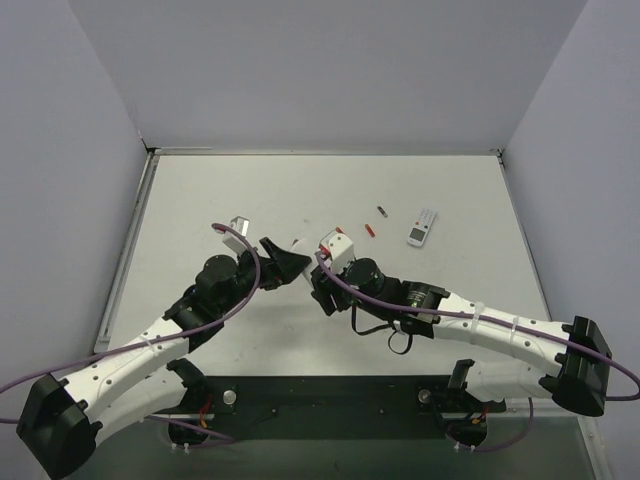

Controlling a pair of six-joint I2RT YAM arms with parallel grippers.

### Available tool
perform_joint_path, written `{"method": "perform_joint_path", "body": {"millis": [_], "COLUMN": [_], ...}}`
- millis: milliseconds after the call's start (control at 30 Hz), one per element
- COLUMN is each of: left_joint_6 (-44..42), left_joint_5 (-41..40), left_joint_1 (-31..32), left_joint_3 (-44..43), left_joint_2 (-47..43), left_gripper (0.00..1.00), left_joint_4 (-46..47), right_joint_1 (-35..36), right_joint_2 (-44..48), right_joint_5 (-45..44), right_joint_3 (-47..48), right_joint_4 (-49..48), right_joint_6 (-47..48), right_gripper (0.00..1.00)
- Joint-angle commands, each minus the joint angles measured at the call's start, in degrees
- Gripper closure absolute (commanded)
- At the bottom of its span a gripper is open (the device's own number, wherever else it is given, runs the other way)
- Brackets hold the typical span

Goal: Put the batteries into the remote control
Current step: Adjust the remote control.

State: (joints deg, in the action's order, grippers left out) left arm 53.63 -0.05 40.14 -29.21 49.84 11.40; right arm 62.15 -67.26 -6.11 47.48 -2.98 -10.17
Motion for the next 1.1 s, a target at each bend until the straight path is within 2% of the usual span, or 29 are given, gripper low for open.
{"method": "perform_joint_path", "body": {"millis": [0, 433, 533, 567, 633, 667, 767, 800, 867, 967, 1067], "left_joint_6": [4.7, 5.5, 5.5, 5.5, 5.7, 5.8, 5.6, 5.6, 5.7, 6.9, 8.3], "left_joint_5": [-2.1, -4.9, -4.8, -4.6, -4.4, -4.3, -4.6, -4.8, -5.2, -4.2, -1.8], "left_joint_1": [1.7, 3.8, 3.8, 3.7, 3.8, 3.7, 3.6, 3.5, 3.4, 2.1, -1.1], "left_joint_3": [0.8, 2.0, 2.1, 2.3, 2.7, 2.8, 3.4, 3.8, 4.4, 5.4, 5.8], "left_joint_2": [1.8, 3.7, 3.8, 3.8, 3.7, 3.5, 3.1, 3.0, 2.5, 1.9, 1.6], "left_gripper": [0.18, 0.36, 0.5, 0.61, 0.73, 0.85, 1.0, 1.0, 1.0, 1.0, 1.0], "left_joint_4": [7.4, 13.5, 13.7, 13.9, 14.2, 14.4, 14.4, 14.4, 14.4, 13.9, 12.7], "right_joint_1": [1.2, 3.3, 3.5, 3.5, 3.5, 3.5, 3.4, 3.3, 3.2, 2.9, 2.6], "right_joint_2": [-0.4, -3.0, -3.0, -3.0, -2.8, -2.6, -1.6, -1.2, -0.4, 1.8, 5.3], "right_joint_5": [-6.8, -8.3, -8.6, -8.7, -8.7, -8.7, -8.7, -8.6, -8.2, -7.3, -5.5], "right_joint_3": [2.3, 2.5, 2.5, 2.5, 2.1, 2.0, 1.2, 1.1, 0.8, -1.1, -4.4], "right_joint_4": [-4.1, -4.9, -5.0, -5.0, -5.5, -5.8, -6.7, -6.6, -6.7, -7.6, -10.8], "right_joint_6": [0.5, 1.0, 0.7, 0.4, 0.2, -0.1, -0.4, -0.5, -0.5, -0.5, 2.0], "right_gripper": [1.0, 1.0, 1.0, 1.0, 1.0, 1.0, 0.89, 0.78, 0.67, 0.44, 0.32]}}
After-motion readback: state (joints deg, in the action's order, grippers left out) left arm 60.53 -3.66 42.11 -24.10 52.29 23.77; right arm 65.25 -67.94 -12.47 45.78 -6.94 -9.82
